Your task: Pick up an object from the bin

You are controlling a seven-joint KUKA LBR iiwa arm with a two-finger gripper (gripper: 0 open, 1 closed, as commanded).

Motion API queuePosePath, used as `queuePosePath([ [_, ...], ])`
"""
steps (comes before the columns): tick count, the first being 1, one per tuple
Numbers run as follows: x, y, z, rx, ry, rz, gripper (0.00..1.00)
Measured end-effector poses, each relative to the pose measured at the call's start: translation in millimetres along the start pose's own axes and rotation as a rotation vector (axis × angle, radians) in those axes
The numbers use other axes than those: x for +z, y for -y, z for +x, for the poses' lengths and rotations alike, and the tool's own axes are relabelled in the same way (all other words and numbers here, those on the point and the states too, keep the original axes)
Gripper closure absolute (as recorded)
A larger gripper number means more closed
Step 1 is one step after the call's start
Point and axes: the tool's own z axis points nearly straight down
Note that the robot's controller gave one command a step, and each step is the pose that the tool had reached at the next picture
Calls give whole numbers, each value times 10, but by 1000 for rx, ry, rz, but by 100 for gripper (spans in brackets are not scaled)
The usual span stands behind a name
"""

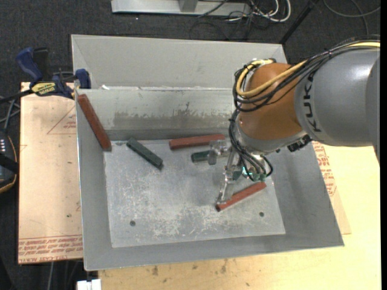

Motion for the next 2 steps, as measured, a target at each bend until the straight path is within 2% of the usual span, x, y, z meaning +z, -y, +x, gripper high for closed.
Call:
queuePosePath([
  [1, -42, 2, -19, 1, 8, 0, 100],
  [2, -42, 3, -19, 1, 8, 0, 0],
])
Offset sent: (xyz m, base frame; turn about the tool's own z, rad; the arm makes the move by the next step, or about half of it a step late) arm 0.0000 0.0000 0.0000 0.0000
